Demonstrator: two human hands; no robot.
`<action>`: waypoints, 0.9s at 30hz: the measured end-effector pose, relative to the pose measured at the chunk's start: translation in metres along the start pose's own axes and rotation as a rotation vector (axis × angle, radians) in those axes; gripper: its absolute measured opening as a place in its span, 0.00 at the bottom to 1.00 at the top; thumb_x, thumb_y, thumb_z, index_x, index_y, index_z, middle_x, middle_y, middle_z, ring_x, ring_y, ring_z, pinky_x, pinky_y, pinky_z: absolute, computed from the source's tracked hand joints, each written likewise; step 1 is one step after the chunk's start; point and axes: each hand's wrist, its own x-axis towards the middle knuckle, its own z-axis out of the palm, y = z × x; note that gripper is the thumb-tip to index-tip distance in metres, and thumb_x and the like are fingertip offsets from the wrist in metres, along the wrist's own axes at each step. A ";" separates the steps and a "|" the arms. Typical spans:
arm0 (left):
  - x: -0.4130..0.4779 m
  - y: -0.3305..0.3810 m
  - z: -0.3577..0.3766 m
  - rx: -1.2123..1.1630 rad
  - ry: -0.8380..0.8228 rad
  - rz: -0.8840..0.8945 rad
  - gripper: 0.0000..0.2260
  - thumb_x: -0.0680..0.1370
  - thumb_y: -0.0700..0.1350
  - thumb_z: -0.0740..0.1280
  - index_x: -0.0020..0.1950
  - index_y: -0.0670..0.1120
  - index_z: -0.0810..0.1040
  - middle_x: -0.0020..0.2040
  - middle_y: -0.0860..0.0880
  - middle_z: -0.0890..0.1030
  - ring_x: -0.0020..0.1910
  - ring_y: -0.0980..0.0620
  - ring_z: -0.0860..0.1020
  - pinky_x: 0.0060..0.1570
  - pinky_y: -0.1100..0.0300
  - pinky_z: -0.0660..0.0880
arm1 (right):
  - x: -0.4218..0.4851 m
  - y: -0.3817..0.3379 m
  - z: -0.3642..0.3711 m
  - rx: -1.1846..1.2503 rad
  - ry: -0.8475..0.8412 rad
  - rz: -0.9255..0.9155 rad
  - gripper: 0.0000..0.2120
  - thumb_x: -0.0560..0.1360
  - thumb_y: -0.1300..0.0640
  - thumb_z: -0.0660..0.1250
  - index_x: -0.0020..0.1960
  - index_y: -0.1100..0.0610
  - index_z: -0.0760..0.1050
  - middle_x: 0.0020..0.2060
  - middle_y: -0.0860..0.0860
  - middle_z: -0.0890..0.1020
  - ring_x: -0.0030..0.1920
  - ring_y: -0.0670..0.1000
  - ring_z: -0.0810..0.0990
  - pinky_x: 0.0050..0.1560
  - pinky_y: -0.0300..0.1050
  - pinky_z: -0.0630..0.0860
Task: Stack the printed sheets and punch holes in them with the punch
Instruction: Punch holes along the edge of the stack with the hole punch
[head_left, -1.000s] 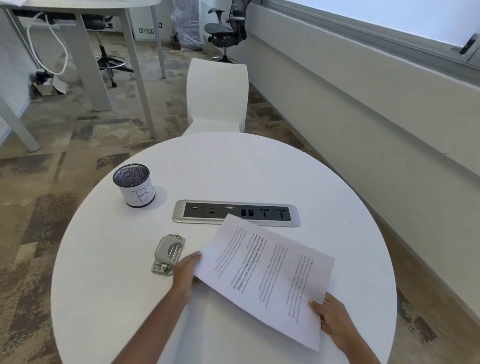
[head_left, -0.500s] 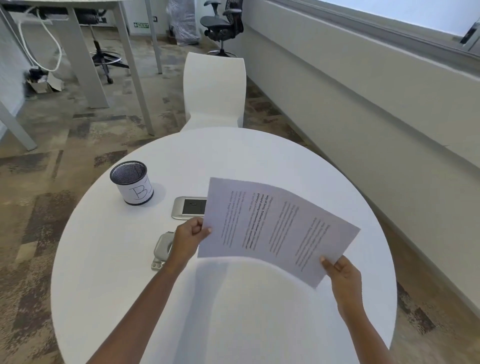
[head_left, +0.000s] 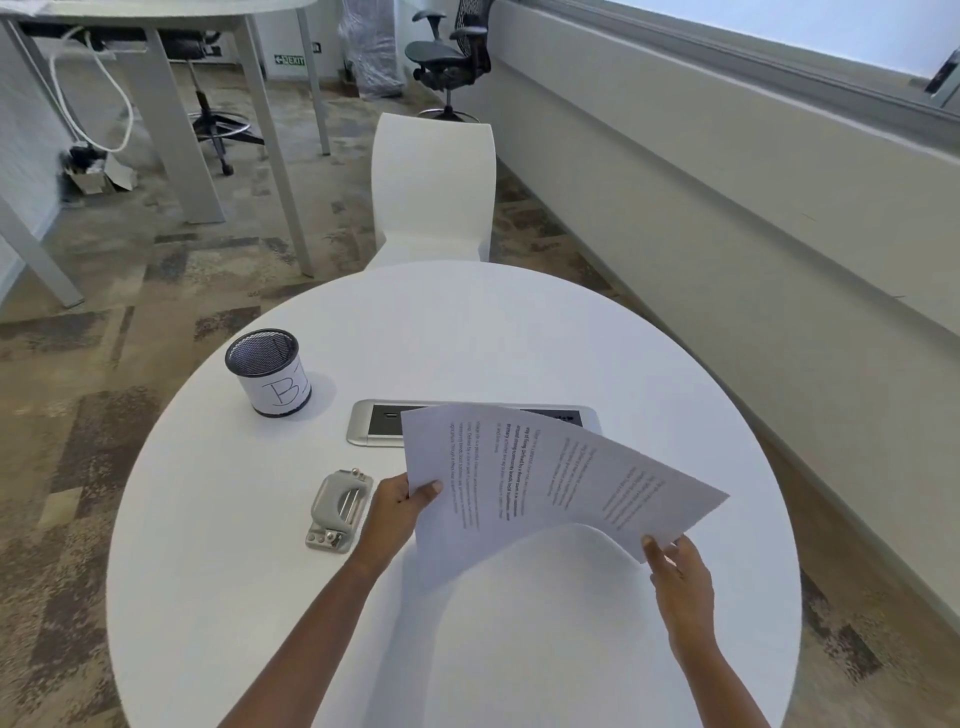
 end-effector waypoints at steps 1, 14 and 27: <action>-0.001 -0.001 0.002 -0.020 0.007 -0.023 0.09 0.77 0.34 0.62 0.54 0.38 0.79 0.50 0.43 0.81 0.46 0.47 0.79 0.50 0.53 0.76 | -0.001 0.001 0.002 0.006 0.009 0.027 0.15 0.76 0.56 0.62 0.62 0.57 0.70 0.59 0.57 0.77 0.59 0.60 0.76 0.58 0.55 0.71; -0.012 -0.018 0.030 -0.313 0.143 -0.331 0.11 0.78 0.36 0.63 0.59 0.36 0.75 0.41 0.48 0.80 0.36 0.53 0.77 0.32 0.64 0.76 | -0.023 -0.014 0.050 0.490 -0.166 0.357 0.22 0.78 0.55 0.60 0.68 0.62 0.63 0.60 0.60 0.74 0.52 0.59 0.77 0.56 0.53 0.72; -0.049 -0.033 0.059 -0.502 0.125 -0.526 0.11 0.77 0.33 0.63 0.59 0.39 0.74 0.52 0.41 0.79 0.44 0.45 0.79 0.32 0.59 0.80 | -0.018 -0.016 0.072 0.433 -0.236 0.423 0.14 0.77 0.68 0.59 0.61 0.63 0.71 0.55 0.59 0.78 0.53 0.59 0.76 0.54 0.55 0.75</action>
